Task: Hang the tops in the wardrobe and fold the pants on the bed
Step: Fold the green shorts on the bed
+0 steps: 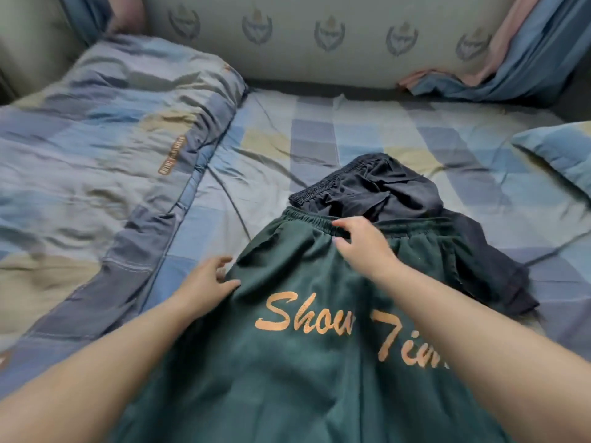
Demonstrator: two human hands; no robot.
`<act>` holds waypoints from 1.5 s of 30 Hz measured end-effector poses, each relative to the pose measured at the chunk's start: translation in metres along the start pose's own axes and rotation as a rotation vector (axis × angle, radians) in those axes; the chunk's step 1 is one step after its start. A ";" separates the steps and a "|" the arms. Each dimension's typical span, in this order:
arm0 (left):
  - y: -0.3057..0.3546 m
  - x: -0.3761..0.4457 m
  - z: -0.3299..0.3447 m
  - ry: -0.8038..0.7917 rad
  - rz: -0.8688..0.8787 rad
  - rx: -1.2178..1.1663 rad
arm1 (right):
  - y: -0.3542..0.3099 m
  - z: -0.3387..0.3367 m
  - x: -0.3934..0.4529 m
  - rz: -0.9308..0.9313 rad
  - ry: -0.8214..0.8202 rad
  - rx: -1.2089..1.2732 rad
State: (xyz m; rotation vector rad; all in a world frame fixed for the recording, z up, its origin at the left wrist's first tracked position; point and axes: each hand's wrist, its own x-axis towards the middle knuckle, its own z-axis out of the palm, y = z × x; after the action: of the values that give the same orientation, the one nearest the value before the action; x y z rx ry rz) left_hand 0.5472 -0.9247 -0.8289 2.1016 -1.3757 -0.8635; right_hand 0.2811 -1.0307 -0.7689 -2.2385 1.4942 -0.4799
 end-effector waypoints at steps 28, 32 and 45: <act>0.054 -0.230 -0.012 -0.223 0.362 -0.154 | -0.088 0.033 -0.043 0.226 0.095 0.493; 0.116 -0.237 0.033 -0.304 0.469 -0.088 | -0.047 -0.021 -0.059 0.353 0.074 0.835; 0.201 -0.284 0.209 -0.599 0.606 0.195 | 0.164 -0.090 -0.191 0.582 0.198 0.587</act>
State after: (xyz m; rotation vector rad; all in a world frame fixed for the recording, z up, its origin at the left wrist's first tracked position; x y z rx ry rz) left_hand 0.1869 -0.7492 -0.7656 1.4239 -2.3173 -1.1607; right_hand 0.0369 -0.9226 -0.7866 -1.2726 1.7238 -0.8282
